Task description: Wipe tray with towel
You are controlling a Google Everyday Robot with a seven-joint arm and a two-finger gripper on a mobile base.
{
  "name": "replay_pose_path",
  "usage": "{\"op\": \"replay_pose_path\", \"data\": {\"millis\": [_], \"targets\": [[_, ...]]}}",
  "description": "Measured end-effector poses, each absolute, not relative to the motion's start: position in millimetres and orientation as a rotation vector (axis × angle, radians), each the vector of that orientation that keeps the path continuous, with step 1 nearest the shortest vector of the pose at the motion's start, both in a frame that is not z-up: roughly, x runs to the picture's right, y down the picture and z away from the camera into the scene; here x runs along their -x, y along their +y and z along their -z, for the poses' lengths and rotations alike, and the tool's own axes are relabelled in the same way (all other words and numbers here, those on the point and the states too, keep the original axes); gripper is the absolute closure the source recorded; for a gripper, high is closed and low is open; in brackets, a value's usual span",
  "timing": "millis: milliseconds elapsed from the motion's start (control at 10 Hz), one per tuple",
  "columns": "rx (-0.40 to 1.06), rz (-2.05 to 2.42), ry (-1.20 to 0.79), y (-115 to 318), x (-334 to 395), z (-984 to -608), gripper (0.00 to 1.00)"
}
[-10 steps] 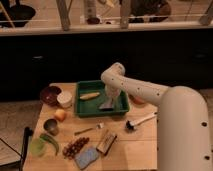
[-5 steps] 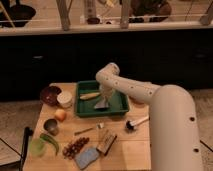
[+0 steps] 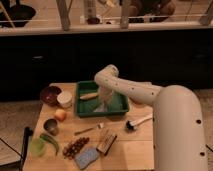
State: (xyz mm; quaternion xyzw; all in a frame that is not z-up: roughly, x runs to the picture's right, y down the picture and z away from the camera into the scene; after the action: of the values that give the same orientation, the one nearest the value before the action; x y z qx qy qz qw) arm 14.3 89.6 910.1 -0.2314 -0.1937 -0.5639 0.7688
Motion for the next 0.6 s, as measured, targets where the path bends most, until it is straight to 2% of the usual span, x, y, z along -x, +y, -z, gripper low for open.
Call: {"op": "replay_pose_path", "data": {"millis": [300, 600], "targets": [[0.56, 1.172, -0.352, 75, -53, -918, 0.99], [0.557, 1.142, -0.31, 55, -59, -933, 0.99]]}}
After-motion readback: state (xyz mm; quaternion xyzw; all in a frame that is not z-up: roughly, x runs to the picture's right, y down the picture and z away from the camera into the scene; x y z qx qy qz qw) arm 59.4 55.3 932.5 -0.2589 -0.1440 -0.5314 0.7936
